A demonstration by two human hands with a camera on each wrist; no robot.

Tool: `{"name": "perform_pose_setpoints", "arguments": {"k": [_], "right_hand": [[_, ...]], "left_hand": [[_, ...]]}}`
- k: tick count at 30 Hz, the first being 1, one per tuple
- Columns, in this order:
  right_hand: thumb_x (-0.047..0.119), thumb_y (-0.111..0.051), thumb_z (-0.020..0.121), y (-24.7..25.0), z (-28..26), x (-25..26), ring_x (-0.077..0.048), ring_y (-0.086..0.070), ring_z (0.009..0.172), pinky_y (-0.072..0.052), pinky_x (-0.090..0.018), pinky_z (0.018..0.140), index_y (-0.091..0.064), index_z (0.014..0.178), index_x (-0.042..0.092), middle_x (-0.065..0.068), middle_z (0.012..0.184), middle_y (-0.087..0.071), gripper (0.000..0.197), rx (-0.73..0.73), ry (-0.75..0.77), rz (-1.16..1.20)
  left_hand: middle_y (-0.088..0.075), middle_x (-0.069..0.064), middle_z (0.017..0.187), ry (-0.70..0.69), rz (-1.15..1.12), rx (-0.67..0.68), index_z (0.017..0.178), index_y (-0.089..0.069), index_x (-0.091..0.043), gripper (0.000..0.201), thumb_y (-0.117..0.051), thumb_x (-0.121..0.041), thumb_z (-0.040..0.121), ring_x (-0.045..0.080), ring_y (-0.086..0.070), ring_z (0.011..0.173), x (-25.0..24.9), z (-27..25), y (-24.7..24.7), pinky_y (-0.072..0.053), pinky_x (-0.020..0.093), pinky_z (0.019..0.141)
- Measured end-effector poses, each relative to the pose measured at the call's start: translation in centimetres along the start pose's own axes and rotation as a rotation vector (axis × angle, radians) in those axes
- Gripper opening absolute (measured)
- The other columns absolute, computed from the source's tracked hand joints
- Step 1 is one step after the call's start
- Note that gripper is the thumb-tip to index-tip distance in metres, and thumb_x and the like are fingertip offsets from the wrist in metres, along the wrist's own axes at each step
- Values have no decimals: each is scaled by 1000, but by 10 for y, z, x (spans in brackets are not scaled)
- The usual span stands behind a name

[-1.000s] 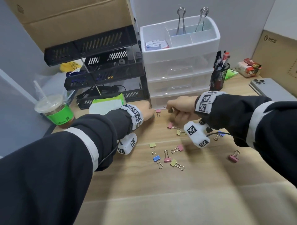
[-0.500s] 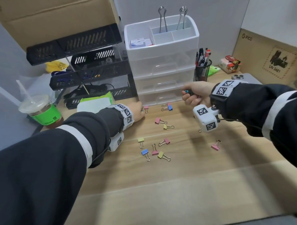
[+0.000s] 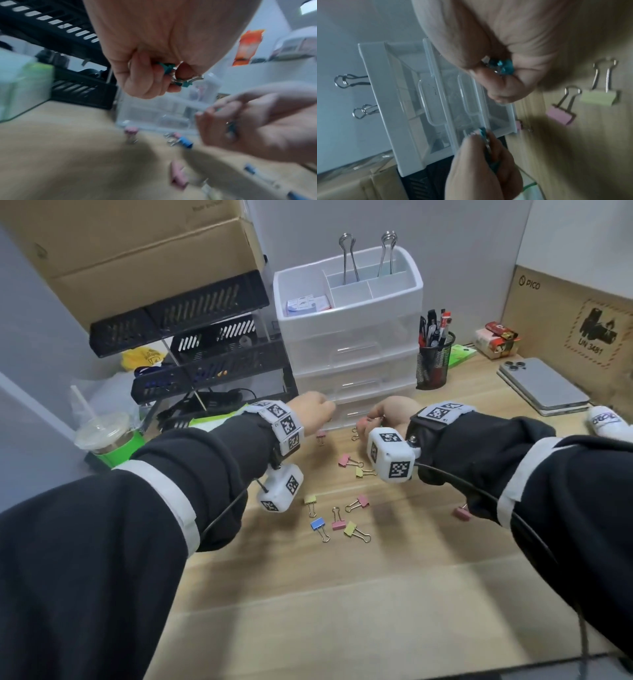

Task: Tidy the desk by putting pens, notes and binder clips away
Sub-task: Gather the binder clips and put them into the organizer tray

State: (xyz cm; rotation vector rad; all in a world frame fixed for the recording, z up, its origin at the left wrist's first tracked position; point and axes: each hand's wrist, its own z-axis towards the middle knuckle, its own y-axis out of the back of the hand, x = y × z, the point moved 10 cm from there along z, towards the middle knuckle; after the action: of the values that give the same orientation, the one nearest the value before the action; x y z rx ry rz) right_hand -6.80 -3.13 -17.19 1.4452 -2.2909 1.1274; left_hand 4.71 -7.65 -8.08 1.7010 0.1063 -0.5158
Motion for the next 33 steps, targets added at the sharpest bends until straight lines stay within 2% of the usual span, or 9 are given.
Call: {"name": "perform_pose_setpoints", "arguments": {"k": [3, 6, 9, 11, 13, 17, 20, 28, 33], "right_hand": [[11, -39, 97, -13, 1, -4, -7, -46, 55, -55, -24, 63, -40, 107, 7, 2, 73, -41, 11, 39, 25, 211], [12, -39, 99, -22, -1, -6, -12, -58, 107, -55, -41, 88, -45, 116, 1, 1, 116, -55, 21, 74, 64, 276], [20, -38, 103, -26, -6, -11, -42, -62, 104, -56, -57, 80, -42, 137, 1, -19, 126, -56, 39, 100, 74, 210], [23, -37, 103, -26, -8, -12, -46, -60, 99, -54, -59, 83, -39, 137, -2, -23, 106, -59, 42, 133, 93, 245], [27, -37, 102, -27, -10, -14, -45, -57, 106, -51, -58, 90, -41, 133, -6, -28, 115, -56, 45, 190, 101, 299], [23, -39, 98, -31, -13, -12, -48, -56, 112, -51, -62, 84, -46, 133, -1, -29, 131, -54, 43, 274, 111, 326], [17, -33, 100, -31, -17, -8, -35, -56, 116, -50, -60, 76, -50, 124, -2, -23, 127, -57, 35, 265, 131, 395], [15, -37, 101, -15, -14, -6, -31, -61, 82, -59, -47, 60, -52, 108, -1, -19, 99, -59, 24, 112, 136, 333], [15, -40, 98, -9, -8, -8, -19, -53, 48, -49, -27, 40, -50, 93, 5, -6, 77, -52, 15, 92, 56, 262]], "left_hand": [[-44, 0, 67, -118, -6, -17, 81, -51, -9, 22, -39, -16, 99, 15, -42, 59, -41, -4, 21, -30, 23, 50], [-44, -1, 68, -153, 4, 3, 85, -50, -11, 20, -37, -14, 100, 14, -41, 59, -66, -2, 28, -30, 21, 50], [-45, -1, 68, -155, 28, 44, 81, -49, -14, 22, -36, -13, 98, 15, -42, 57, -76, -3, 22, -35, 23, 52], [-48, 0, 68, -156, 44, 75, 80, -49, -14, 22, -36, -11, 97, 15, -45, 56, -79, -6, 15, -39, 24, 55], [-53, 3, 70, -149, 15, 93, 81, -50, -15, 19, -37, -8, 94, 19, -50, 58, -78, -7, 8, -47, 31, 60], [-66, 11, 91, -161, -35, 89, 95, -57, -13, 17, -41, -7, 93, 26, -64, 75, -79, -12, 4, -58, 38, 76], [-67, 4, 101, -202, 4, 68, 103, -62, -12, 20, -45, -8, 94, 24, -66, 90, -86, -15, 10, -56, 36, 84], [-73, 19, 103, -185, -247, 94, 96, -68, -3, 28, -40, 2, 92, 29, -72, 96, -83, -19, 20, -58, 40, 90], [-73, 21, 99, -175, -325, 110, 102, -67, 3, 30, -39, 5, 93, 31, -73, 93, -78, -19, 31, -60, 38, 85]]}}
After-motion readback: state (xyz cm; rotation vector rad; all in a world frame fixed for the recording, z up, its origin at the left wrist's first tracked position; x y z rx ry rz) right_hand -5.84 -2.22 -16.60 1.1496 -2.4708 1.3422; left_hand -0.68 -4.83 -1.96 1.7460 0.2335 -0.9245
